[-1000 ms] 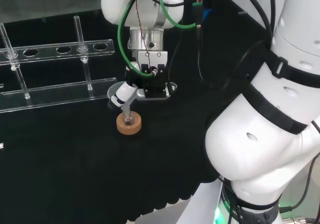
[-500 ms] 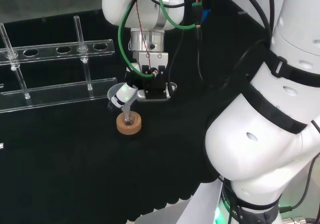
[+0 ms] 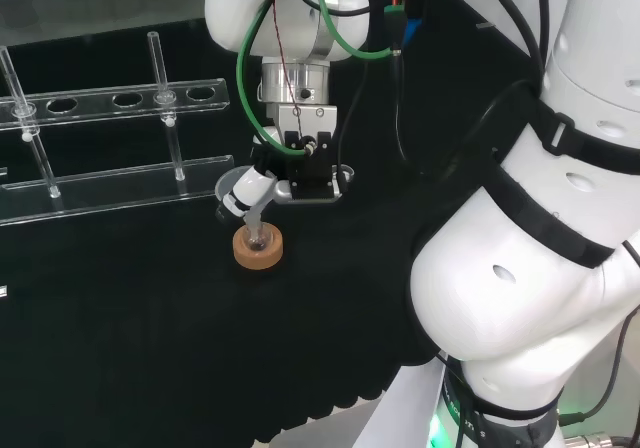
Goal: Place the funnel on the round-bottom flask.
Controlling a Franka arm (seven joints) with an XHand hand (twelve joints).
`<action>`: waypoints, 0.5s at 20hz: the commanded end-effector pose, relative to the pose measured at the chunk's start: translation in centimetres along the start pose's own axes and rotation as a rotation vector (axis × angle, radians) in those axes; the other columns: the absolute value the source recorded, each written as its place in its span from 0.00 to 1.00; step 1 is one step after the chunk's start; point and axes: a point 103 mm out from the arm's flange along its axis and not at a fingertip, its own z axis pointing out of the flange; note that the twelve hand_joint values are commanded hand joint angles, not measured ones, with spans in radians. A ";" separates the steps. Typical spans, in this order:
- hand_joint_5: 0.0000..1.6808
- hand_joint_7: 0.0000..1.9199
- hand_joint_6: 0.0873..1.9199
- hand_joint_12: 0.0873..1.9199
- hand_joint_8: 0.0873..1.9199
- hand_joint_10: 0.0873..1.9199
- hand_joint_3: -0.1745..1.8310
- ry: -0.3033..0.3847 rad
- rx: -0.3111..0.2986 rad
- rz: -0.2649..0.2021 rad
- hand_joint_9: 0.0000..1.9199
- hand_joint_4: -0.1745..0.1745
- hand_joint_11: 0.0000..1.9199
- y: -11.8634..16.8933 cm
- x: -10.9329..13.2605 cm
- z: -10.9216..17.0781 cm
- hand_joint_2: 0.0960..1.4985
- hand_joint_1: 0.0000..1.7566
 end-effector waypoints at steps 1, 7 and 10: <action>0.33 0.50 0.36 0.74 0.38 0.21 0.52 -0.002 0.000 0.001 0.49 0.30 0.10 0.0 0.0 0.0 0.32 0.49; 0.30 0.47 0.29 0.74 0.35 0.22 0.52 -0.002 0.005 0.004 0.49 0.29 0.10 0.0 0.0 0.1 0.32 0.48; 0.29 0.44 0.18 0.74 0.32 0.23 0.53 -0.004 0.007 0.004 0.47 0.28 0.10 0.0 0.0 0.1 0.31 0.48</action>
